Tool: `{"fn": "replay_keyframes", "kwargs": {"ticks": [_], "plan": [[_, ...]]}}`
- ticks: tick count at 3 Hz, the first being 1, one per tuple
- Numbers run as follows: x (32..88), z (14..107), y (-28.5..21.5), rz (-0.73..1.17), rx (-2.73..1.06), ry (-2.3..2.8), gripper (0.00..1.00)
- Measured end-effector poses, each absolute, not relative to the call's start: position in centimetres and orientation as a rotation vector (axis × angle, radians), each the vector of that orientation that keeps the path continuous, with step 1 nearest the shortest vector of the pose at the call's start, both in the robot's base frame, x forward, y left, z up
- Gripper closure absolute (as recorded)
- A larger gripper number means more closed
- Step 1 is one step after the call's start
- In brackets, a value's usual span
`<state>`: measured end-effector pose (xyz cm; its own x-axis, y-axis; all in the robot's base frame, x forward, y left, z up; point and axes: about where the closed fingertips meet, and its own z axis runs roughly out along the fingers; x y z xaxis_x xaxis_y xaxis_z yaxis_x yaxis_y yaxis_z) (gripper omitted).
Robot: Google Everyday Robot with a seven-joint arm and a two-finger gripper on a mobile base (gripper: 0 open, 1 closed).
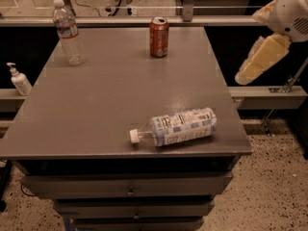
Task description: Move coke can near blue plastic bottle
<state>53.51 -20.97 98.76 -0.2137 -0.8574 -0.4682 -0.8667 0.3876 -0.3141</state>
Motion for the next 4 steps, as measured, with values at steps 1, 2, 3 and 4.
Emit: {"fn": "replay_keyframes", "kwargs": {"ticks": [1,2,3,4], "plan": [[57.6,97.7,-18.9,0.163,-1.324,1.984,0.0],[61.1,96.8,-15.6,0.3,-1.184,1.878,0.0],[62.6,98.0,-14.9,0.288,-1.125,1.831,0.0],[62.8,98.1,-14.9,0.291,-1.118,1.83,0.0]]}}
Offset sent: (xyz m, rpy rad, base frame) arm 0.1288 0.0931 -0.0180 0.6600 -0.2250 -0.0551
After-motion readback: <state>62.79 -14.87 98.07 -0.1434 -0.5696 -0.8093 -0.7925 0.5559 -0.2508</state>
